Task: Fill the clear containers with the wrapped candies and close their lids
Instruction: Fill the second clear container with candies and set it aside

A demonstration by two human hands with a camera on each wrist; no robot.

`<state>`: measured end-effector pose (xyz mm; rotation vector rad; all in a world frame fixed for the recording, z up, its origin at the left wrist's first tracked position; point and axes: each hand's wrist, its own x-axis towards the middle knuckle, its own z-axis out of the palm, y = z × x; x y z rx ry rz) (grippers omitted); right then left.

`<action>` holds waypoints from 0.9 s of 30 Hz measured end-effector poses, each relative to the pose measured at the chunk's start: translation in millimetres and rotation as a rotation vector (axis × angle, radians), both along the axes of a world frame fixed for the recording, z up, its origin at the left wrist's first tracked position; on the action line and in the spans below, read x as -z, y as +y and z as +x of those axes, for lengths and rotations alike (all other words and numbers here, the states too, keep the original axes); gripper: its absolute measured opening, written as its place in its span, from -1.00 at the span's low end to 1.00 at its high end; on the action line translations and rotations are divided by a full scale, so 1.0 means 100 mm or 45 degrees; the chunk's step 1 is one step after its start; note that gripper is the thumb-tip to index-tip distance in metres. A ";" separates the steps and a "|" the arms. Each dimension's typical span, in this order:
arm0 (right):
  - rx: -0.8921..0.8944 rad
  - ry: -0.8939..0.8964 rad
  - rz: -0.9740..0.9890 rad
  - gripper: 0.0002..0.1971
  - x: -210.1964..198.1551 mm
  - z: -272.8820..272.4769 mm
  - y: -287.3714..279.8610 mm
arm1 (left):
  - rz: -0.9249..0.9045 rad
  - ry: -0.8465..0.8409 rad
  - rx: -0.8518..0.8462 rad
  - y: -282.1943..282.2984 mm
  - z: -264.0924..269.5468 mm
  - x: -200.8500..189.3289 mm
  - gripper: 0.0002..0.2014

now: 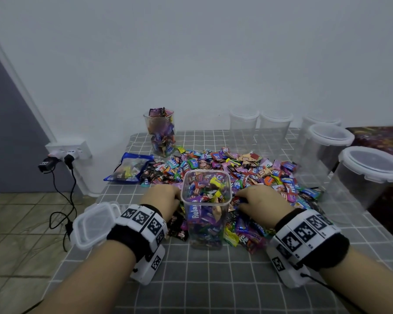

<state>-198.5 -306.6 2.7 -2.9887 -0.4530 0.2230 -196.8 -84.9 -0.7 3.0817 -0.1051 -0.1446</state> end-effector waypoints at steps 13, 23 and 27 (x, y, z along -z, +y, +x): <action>0.105 -0.188 0.376 -0.74 -0.15 -0.04 -0.09 | -0.237 -0.302 -0.005 0.06 0.00 0.09 -0.78; -0.103 -0.566 0.855 -0.70 -0.57 -0.25 0.12 | -0.344 -0.364 -0.011 0.07 0.01 0.14 -0.81; -0.271 -0.541 0.844 -0.68 -0.57 -0.32 0.26 | -0.334 -0.374 -0.004 0.05 0.00 0.11 -0.79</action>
